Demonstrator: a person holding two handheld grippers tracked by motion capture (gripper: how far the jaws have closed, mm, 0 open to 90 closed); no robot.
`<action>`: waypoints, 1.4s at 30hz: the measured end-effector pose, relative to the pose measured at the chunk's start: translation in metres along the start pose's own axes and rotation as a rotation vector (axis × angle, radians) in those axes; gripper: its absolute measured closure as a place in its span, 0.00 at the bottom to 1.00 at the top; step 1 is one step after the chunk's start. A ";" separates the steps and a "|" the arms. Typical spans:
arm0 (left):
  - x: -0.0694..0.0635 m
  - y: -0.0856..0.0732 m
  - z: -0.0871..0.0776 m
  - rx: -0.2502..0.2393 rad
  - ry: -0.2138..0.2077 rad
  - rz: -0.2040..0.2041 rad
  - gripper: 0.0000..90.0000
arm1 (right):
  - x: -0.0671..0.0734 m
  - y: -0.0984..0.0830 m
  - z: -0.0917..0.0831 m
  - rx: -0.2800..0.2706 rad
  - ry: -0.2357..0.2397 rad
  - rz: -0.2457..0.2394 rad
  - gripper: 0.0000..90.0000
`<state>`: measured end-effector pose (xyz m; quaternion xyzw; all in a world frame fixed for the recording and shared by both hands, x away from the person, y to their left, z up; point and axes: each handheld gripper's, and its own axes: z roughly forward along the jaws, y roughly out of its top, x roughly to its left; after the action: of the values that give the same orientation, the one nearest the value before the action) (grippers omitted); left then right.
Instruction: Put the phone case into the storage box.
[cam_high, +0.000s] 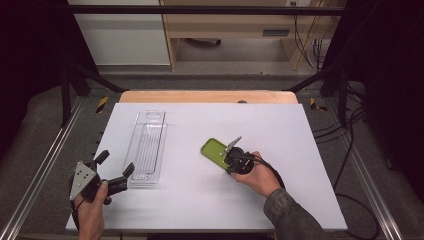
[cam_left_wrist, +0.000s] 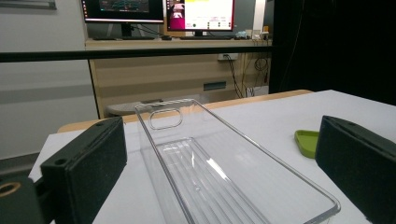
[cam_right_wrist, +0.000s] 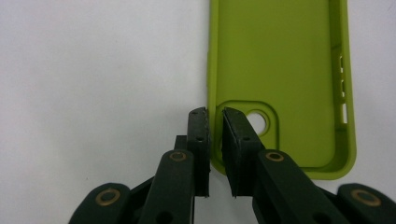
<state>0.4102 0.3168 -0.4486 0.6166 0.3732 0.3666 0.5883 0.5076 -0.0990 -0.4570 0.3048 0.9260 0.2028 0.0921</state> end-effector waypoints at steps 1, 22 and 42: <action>0.000 0.000 0.000 0.000 0.000 0.001 0.02 | 0.000 0.000 0.000 0.000 0.000 -0.002 0.90; 0.000 0.001 0.002 -0.015 -0.028 0.006 0.02 | 0.002 0.009 0.001 0.059 -0.015 -0.037 0.91; 0.000 0.001 0.001 -0.019 -0.024 0.004 0.02 | 0.007 0.011 -0.002 0.051 -0.048 -0.103 0.98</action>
<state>0.4112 0.3169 -0.4477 0.6162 0.3615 0.3641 0.5976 0.5075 -0.0874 -0.4509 0.2640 0.9428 0.1668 0.1169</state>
